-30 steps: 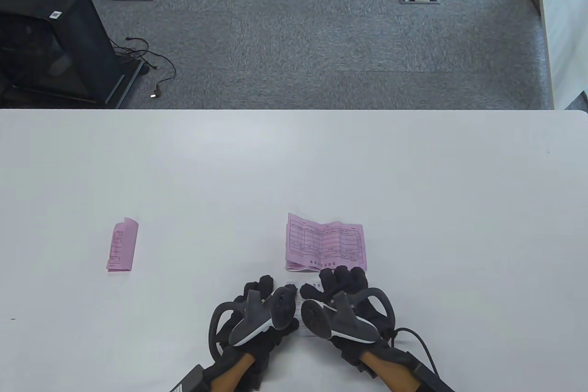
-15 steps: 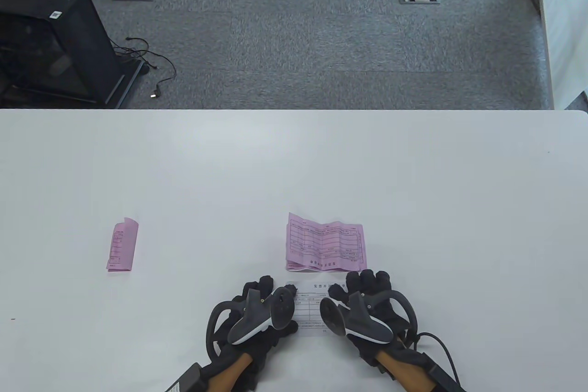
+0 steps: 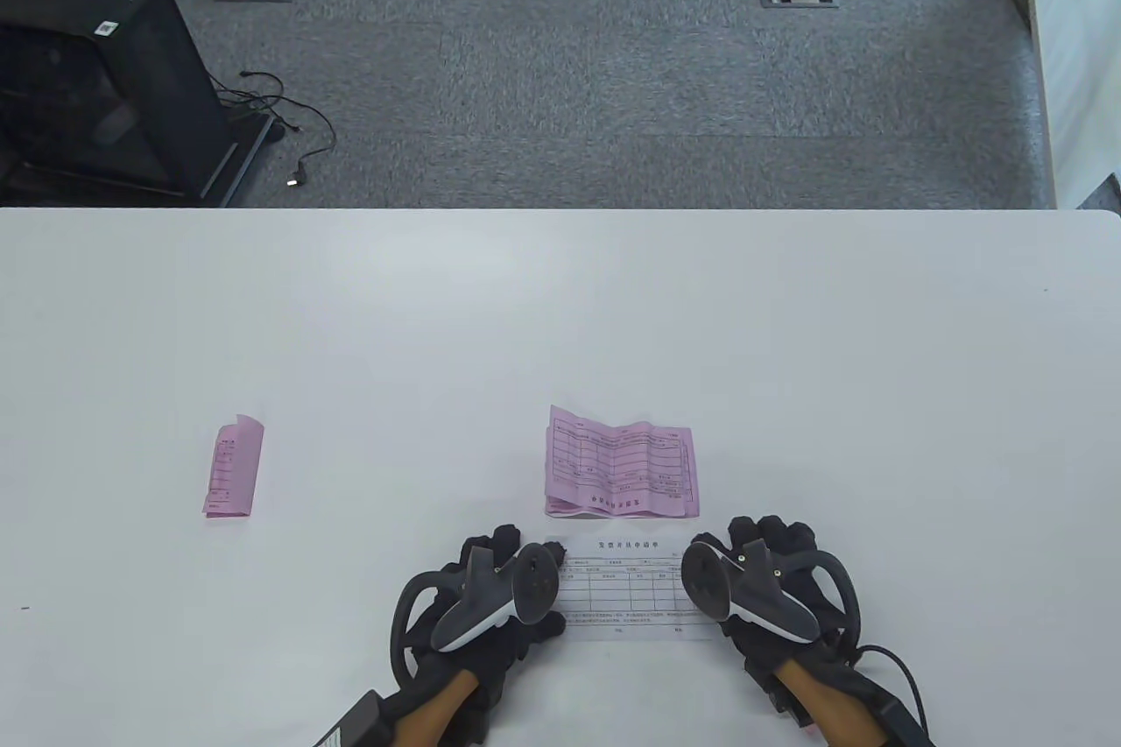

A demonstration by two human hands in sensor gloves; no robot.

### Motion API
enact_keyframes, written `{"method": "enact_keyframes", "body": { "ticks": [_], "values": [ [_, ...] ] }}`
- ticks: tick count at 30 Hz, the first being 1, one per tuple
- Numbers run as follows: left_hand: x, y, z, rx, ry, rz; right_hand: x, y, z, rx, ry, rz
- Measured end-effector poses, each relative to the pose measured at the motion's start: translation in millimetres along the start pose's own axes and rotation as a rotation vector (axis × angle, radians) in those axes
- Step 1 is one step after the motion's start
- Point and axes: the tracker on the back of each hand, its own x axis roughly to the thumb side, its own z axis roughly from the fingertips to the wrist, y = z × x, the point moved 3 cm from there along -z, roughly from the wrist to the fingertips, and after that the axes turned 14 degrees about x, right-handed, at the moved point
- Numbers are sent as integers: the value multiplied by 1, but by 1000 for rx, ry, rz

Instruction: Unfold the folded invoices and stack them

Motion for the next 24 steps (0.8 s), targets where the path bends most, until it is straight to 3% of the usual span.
{"method": "enact_keyframes", "body": {
  "ticks": [3, 6, 11, 18, 24],
  "values": [
    [-2, -1, 0, -2, -6, 11, 0, -2, 0, -3, -3, -20],
    [-2, -1, -1, -2, -11, 3, 3, -22, 10, -125, -31, -129],
    [-2, -1, -1, -4, -14, 5, 43, -46, 20, -204, -152, -141],
    [-2, -2, -1, -1, -15, 8, 112, -27, -3, -95, -234, -4],
    [-2, -2, -1, 0, -17, 7, 112, -17, -8, -81, -214, 53]
  ]
}}
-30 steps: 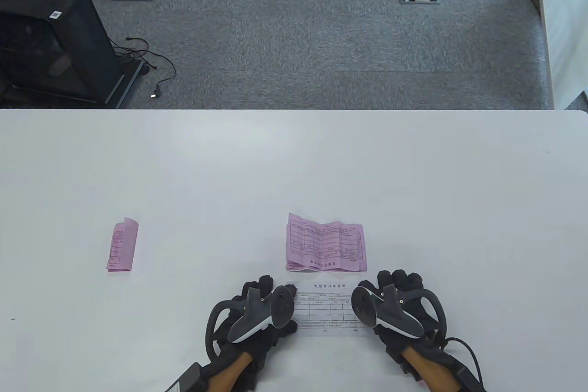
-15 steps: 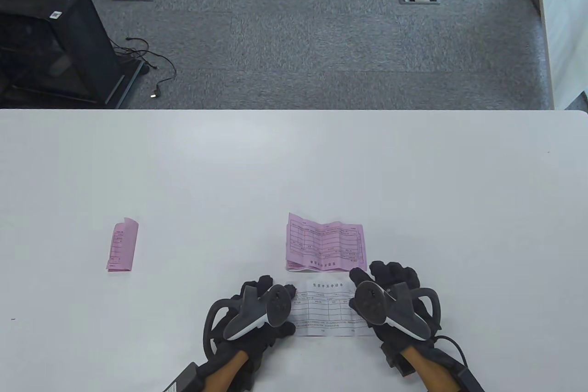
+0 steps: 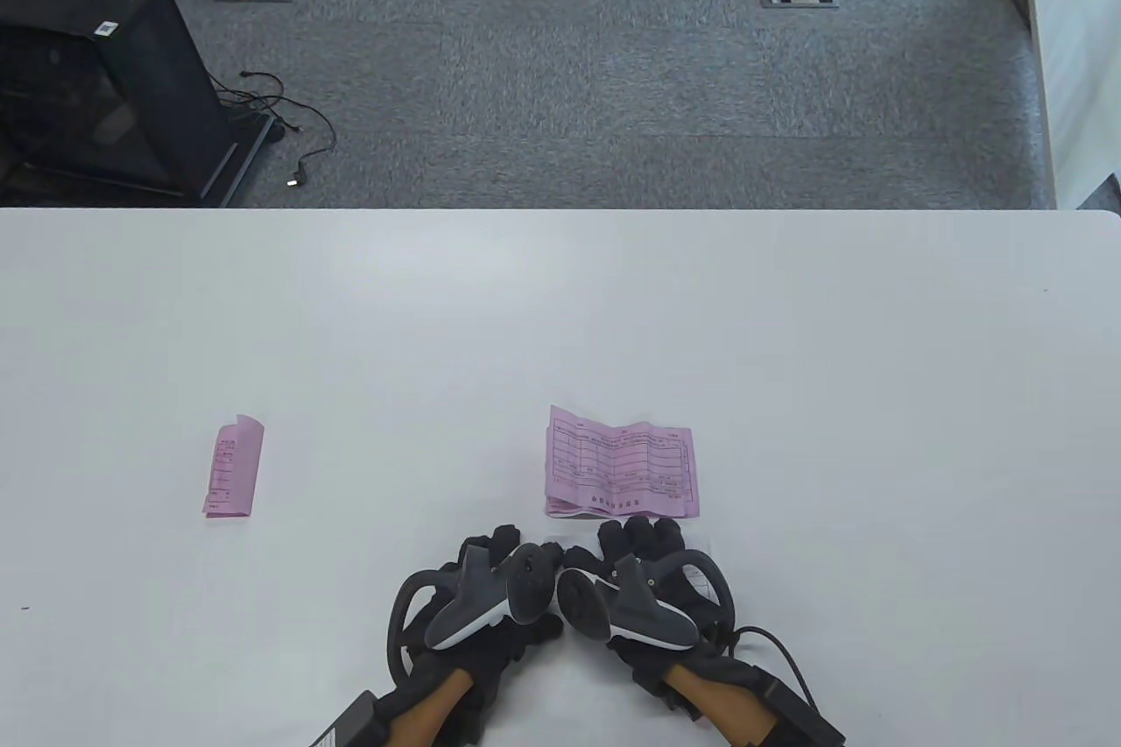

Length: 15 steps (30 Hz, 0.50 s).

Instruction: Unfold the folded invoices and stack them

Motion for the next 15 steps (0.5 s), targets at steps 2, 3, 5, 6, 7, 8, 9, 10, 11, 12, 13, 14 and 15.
{"method": "enact_keyframes", "body": {
  "ticks": [2, 3, 5, 6, 7, 8, 9, 10, 11, 12, 13, 14, 15],
  "values": [
    [0, 0, 0, 0, 1, 1, -8, 2, 4, 4, 23, 6],
    [0, 0, 0, 0, 0, -2, -14, 3, 6, -1, 32, 11],
    [0, 0, 0, 0, 0, 0, -27, 6, 10, 2, 51, -3],
    [0, 0, 0, -1, 0, 0, -35, 8, 12, 7, 62, -18],
    [0, 0, 0, -1, 1, 0, -41, 10, 14, 11, 73, -32],
    [0, 0, 0, -1, 1, -1, -49, 12, 16, 16, 82, -45],
    [0, 0, 0, -1, 1, -1, -54, 14, 17, 20, 87, -55],
    [0, 0, 0, 0, 1, -1, -62, 16, 19, 20, 106, -67],
    [0, 0, 0, -1, 1, -1, -67, 17, 21, 19, 115, -68],
    [0, 0, 0, 0, 2, -1, -74, 19, 23, 20, 127, -72],
    [0, 0, 0, 0, 2, -1, -79, 20, 24, 20, 135, -80],
    [0, 0, 0, 0, 1, -2, -86, 22, 27, 22, 148, -95],
    [0, -1, 0, 1, 2, -2, -93, 24, 29, 25, 161, -112]
  ]
}}
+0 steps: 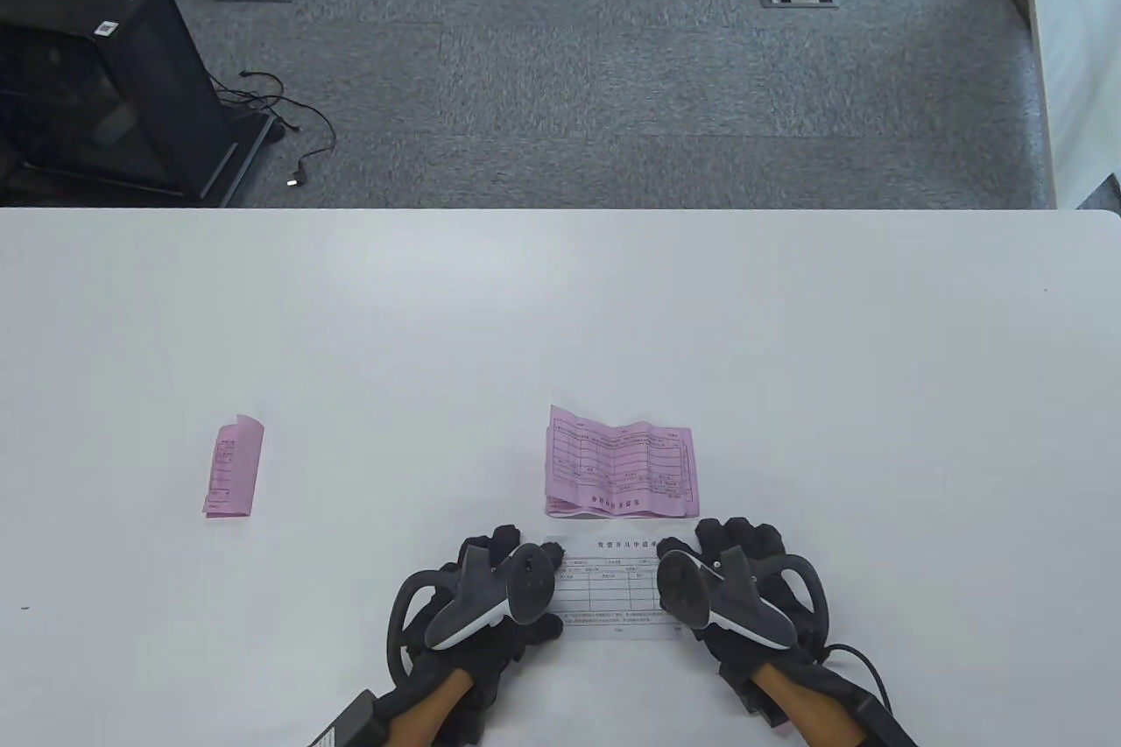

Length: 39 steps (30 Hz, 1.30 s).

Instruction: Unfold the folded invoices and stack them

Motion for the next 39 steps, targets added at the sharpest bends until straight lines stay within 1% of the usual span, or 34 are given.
{"method": "enact_keyframes", "body": {
  "ticks": [6, 15, 17, 19, 20, 21, 23, 24, 26, 28, 29, 31, 36, 37, 39],
  "values": [
    [0, 0, 0, 0, 2, 1, -22, 4, 3, 7, 39, -45],
    [0, 0, 0, 1, 5, 2, -28, 5, 3, 19, 50, -66],
    [0, 0, 0, 3, 4, 2, -31, 7, 1, 43, 31, -128],
    [0, 0, 0, 3, 4, 3, -37, 10, -1, 75, 10, -234],
    [0, 0, 0, 3, 3, 3, -40, 10, -1, 77, 12, -306],
    [0, 0, 0, 4, 3, 3, -42, 10, -1, 74, 12, -340],
    [0, 0, 0, 4, 3, 3, -47, 9, -1, 61, 34, -394],
    [0, 0, 0, 5, 3, 4, -48, 9, -1, 57, 70, -398],
    [0, 0, 0, 5, 2, 4, -45, 10, -1, 55, 85, -374],
    [0, -1, 0, 6, 2, 4, -39, 12, 0, 67, 89, -314],
    [0, -1, 0, 6, 2, 3, -35, 13, 1, 58, 102, -281],
    [0, -1, 0, 6, 2, 3, -31, 12, 1, 41, 106, -277],
    [0, -1, 0, 8, 1, 1, -31, 13, 2, 33, 63, -463],
    [1, -1, 0, 8, 0, 1, -31, 13, 2, 29, 53, -478],
    [1, -1, 0, 8, 1, 1, -28, 11, 3, 5, 13, -541]
  ]
}}
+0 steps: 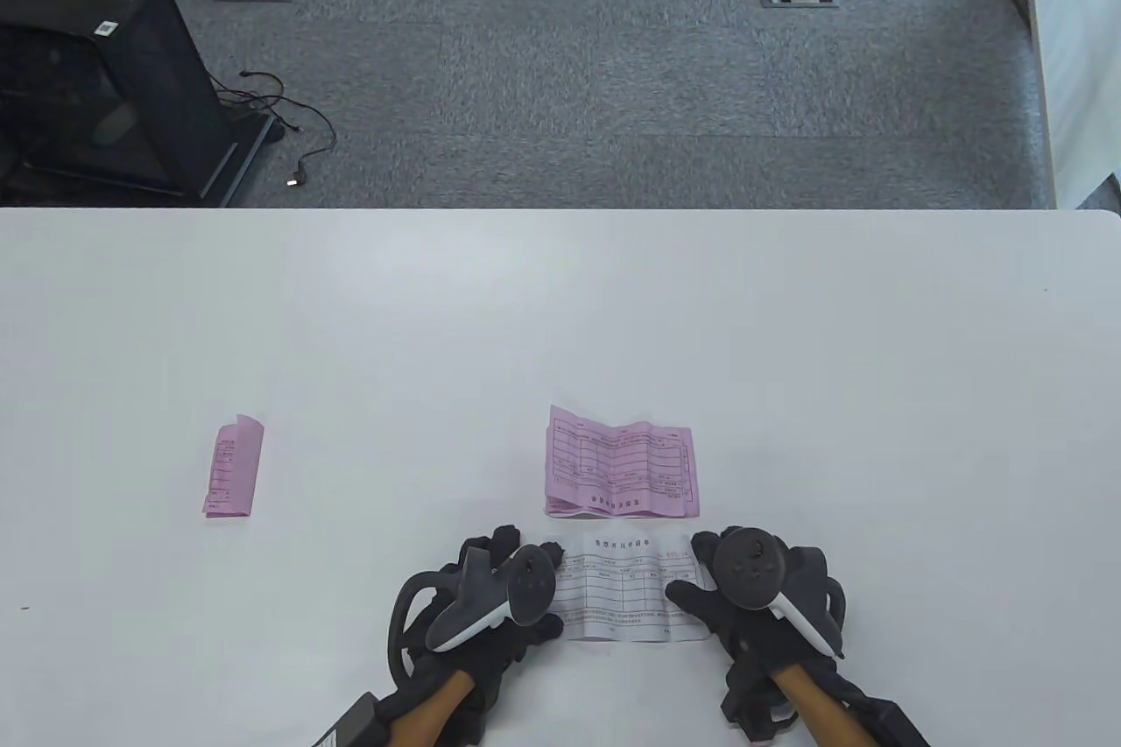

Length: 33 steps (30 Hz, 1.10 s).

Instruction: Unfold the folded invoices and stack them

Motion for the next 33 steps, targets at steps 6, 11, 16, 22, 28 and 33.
{"method": "enact_keyframes", "body": {
  "ticks": [6, 11, 16, 22, 28, 33],
  "values": [
    [0, 0, 0, 0, 0, 0, 10, 3, 2, -38, -47, -92],
    [0, 0, 0, 0, 0, 0, 10, 4, 3, -85, 3, -81],
    [1, 0, 0, 7, -6, -7, 11, 5, 4, -103, 12, -63],
    [-1, 2, 1, 7, -4, 24, 6, -6, 10, -196, -25, -187],
    [-17, 21, 3, 49, 39, 305, 25, -41, 35, -324, -239, -293],
    [-37, 42, 11, 156, 85, 596, 45, -64, 57, -375, -480, -403]
  ]
}}
